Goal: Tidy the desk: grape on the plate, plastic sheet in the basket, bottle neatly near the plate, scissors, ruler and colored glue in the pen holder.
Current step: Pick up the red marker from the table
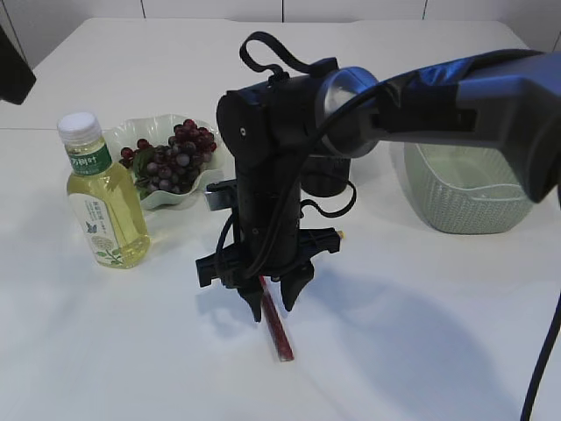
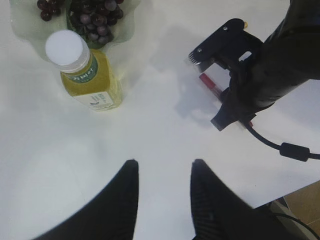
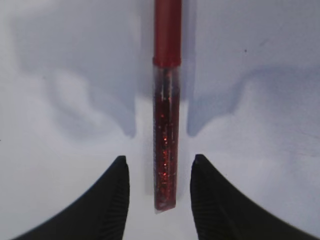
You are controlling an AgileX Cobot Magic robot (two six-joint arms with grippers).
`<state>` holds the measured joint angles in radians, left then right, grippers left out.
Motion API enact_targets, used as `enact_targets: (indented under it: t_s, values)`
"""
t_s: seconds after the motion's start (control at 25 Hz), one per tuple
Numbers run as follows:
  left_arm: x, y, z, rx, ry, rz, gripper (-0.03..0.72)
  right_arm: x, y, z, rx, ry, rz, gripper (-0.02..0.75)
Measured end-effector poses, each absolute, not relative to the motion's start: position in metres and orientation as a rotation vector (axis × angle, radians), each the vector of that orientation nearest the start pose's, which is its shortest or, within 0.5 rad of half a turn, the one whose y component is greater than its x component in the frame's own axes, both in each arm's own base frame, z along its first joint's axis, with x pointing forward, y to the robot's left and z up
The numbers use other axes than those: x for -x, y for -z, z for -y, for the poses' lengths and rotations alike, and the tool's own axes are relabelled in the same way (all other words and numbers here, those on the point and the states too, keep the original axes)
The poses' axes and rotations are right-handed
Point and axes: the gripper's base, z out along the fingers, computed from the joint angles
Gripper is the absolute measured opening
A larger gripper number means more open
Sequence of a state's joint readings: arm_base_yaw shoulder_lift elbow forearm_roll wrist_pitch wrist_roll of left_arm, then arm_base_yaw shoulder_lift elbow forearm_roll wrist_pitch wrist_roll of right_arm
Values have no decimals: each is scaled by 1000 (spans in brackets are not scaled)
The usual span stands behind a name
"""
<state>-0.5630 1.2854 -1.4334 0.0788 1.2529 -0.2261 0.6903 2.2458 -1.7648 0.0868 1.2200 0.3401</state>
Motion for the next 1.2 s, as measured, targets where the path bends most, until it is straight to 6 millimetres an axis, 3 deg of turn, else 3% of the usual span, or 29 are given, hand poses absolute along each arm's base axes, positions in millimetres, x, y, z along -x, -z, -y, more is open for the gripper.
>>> enact_targets:
  t_s: [0.44, 1.2]
  values:
    - [-210, -407, 124, -439, 176, -2555, 256, -338, -135, -288, 485, -39, -3212, 333]
    - [-210, -408, 124, -439, 174, -2554, 255, -340, -134, -288, 485, -34, -3194, 333]
